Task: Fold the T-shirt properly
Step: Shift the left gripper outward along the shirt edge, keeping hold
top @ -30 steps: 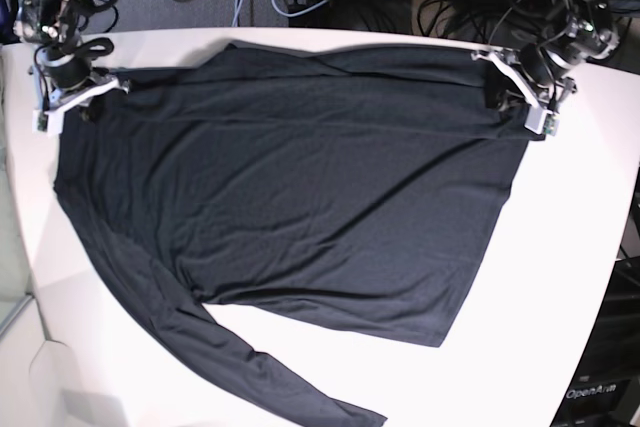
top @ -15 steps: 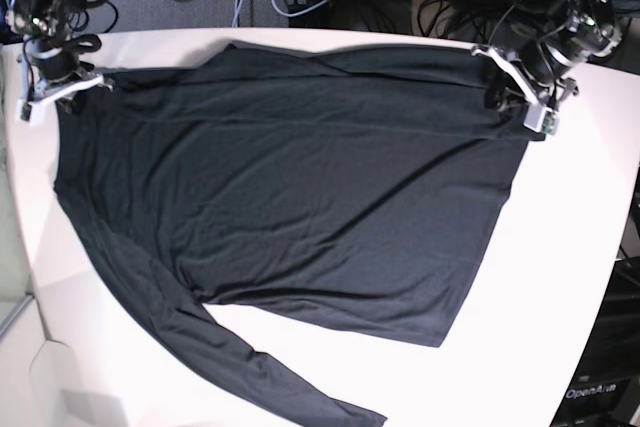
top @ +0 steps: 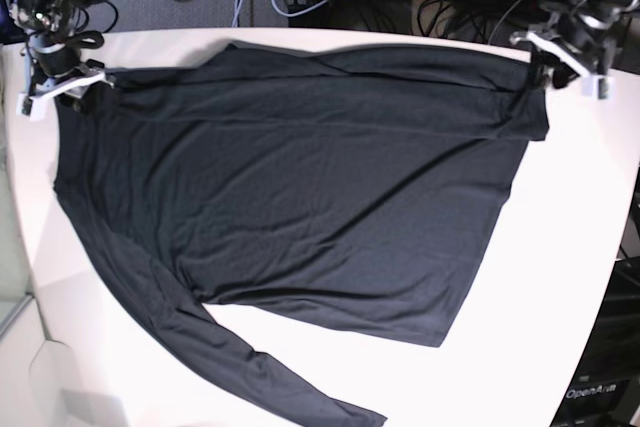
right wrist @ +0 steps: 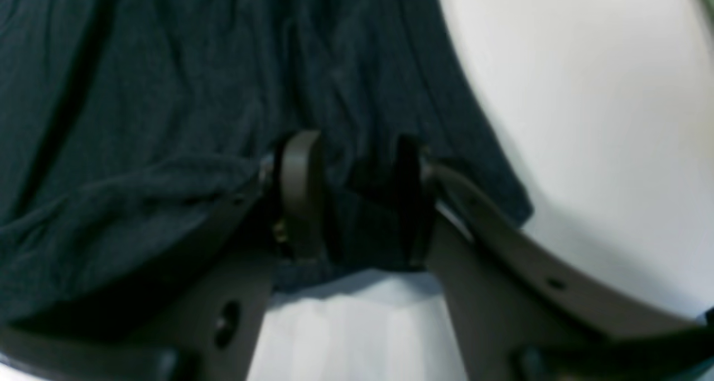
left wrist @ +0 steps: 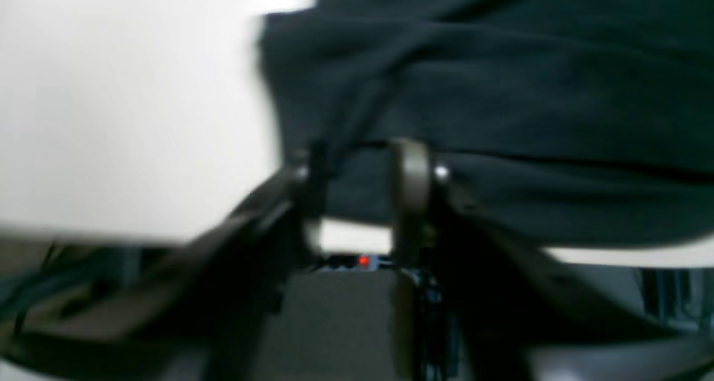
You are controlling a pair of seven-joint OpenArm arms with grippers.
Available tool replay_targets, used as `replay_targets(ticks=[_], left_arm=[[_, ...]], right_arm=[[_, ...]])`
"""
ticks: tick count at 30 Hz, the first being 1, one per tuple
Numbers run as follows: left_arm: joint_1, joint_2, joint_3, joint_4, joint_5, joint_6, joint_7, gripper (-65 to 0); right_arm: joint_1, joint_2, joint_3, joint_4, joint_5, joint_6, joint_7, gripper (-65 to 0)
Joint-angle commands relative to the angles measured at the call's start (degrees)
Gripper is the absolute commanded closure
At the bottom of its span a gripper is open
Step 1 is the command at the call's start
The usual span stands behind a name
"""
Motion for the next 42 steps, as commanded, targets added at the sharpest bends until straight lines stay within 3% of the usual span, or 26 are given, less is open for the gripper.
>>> replay_targets(ticks=[1,8,14,20,26,42], left_arm=[[0.3,0.0,-2.2,0.7,-0.6,-0.1,-1.0,-28.1],[-0.1,0.6,-7.3,-7.7,-0.6,-0.1,-1.0,-39.8],[-2.5,-0.1,-7.3,-15.4,-0.6,-0.1,-1.1,-40.0],[-2.1,0.7,-7.3,-11.1,-1.1,-0.1,-0.9,-40.0],[-2.6,1.6,-7.4,-6.5,-0.9,-0.1,3.7,-40.0],[-9.2,1.8,-7.1,-12.1,4.1,-0.1,4.1,-40.0]], right_arm=[[0.0,0.8,0.4,0.9,0.3,-0.4,1.2,-23.1],[0.1,0.8,0.2,0.9,0.3,-0.4,1.2,-23.1],[0.1,0.8,0.0,0.9,0.3,-0.4,1.2,-22.9],[0.1,0.9,0.0,0.8,0.2,-0.4,1.2,-22.9],[0.5,1.1,0.0,0.8,0.2,-0.4,1.2,-22.9],[0.5,1.2,-0.1,0.8,0.1,-0.4,1.1,-22.9]])
